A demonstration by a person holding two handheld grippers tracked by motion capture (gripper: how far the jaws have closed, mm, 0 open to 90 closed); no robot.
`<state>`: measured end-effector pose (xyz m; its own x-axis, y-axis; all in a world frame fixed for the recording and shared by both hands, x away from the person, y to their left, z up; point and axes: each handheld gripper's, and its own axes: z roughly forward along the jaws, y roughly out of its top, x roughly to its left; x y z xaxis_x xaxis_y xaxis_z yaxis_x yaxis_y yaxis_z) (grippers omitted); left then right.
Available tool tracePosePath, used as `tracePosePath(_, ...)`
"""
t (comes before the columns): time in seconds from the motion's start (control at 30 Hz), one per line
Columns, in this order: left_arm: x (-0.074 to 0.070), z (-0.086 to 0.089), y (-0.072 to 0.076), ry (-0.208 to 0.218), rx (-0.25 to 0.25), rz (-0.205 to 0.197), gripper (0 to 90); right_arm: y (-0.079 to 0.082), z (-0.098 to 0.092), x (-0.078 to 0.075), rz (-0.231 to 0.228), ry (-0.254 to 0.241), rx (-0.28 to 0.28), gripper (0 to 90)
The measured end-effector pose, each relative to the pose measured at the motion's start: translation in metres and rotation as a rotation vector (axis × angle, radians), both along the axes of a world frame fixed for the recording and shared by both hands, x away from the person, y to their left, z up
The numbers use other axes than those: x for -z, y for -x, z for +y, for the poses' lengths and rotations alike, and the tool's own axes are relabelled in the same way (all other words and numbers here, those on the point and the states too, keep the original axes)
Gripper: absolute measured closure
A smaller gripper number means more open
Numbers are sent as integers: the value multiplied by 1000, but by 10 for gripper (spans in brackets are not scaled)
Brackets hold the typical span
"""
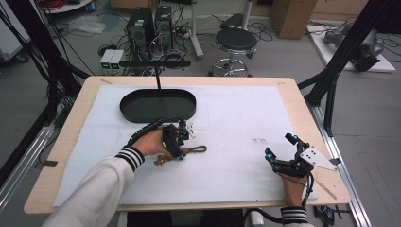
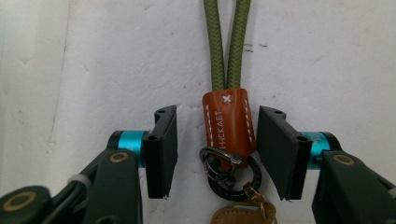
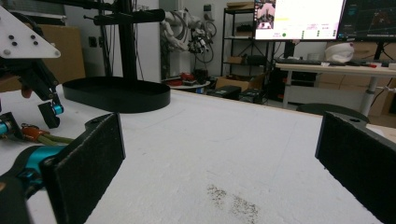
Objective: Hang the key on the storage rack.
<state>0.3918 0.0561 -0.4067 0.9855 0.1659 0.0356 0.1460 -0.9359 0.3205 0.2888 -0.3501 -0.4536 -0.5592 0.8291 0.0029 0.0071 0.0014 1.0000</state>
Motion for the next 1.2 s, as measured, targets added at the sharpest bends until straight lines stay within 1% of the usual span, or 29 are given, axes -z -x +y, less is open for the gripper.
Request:
tracePosePath(0.03, 0, 0, 0, -4, -4, 0, 542, 0, 0, 0, 0, 1, 1, 4)
tracePosePath(0.07, 1, 0, 1, -4, -6, 3, 542, 0, 0, 0, 0, 1, 1, 4)
tracePosePath(0.1, 0, 0, 0, -5, -1, 6, 578, 0, 0, 0, -2, -2, 0, 4)
tracePosePath(0.13, 0, -1, 0, -7, 9, 5, 578, 0, 0, 0, -2, -2, 0, 4)
tracePosePath(0.17, 0, -1, 1, -6, 9, 10, 602, 0, 0, 0, -1, -2, 0, 4)
tracePosePath(0.2, 0, -2, 2, -11, 13, 5, 651, 0, 0, 0, -1, -2, -1, 4)
tracePosePath(0.27, -1, -2, 2, -13, 10, 4, 667, 0, 0, 0, -1, -3, 0, 4)
tracePosePath(0.3, -1, -2, 2, -14, 8, 4, 693, 0, 0, 0, -1, -2, -1, 4)
tracePosePath(0.4, -1, -2, 3, -16, 3, 1, 708, 0, 0, 0, -1, -3, -1, 4)
tracePosePath(0.57, -2, -2, 4, -20, 10, -4, 717, 0, 0, 0, -1, -3, -1, 4)
tracePosePath(0.6, -2, -2, 4, -20, 16, -10, 718, 0, 0, 0, -1, -3, -1, 4)
tracePosePath(0.63, -1, -2, 5, -20, 9, -10, 718, 0, 0, 0, -1, -3, -1, 4)
tracePosePath(0.73, -2, -2, 5, -24, 13, -18, 721, 0, 0, 0, -2, -3, 1, 4)
tracePosePath(0.8, -3, -2, 5, -15, 6, -14, 724, 0, 0, 0, -1, -3, 1, 4)
tracePosePath(0.83, -4, -2, 5, -9, 9, -22, 726, 0, 0, 0, 1, -5, 2, 4)
tracePosePath(0.87, -6, -1, 5, 7, 4, -31, 726, 0, 0, 0, 1, -5, 2, 4)
tracePosePath(0.9, -8, 0, 6, 33, -14, -31, 726, 0, 0, 0, 1, -5, 0, 4)
tracePosePath(0.93, -12, 2, 4, 48, -15, -38, 726, 0, 0, 0, -1, -3, 1, 4)
tracePosePath(0.97, -15, 5, 4, 73, -33, -47, 726, 0, 0, 0, -2, -3, 1, 4)
tracePosePath(1.07, -24, 13, 3, 128, -71, -61, 726, 0, 0, 0, -2, -2, -1, 4)
tracePosePath(1.1, -28, 16, 2, 152, -90, -63, 726, 0, 0, 0, -5, 2, 0, 4)
tracePosePath(1.13, -31, 18, 2, 170, -104, -75, 726, 0, 0, 0, -5, 2, 0, 4)
tracePosePath(1.17, -34, 21, 2, 197, -124, -89, 726, 0, 0, 0, -5, 2, 0, 4)
tracePosePath(1.2, -38, 24, 2, 211, -134, -102, 726, 0, 0, 0, -5, 2, 0, 4)
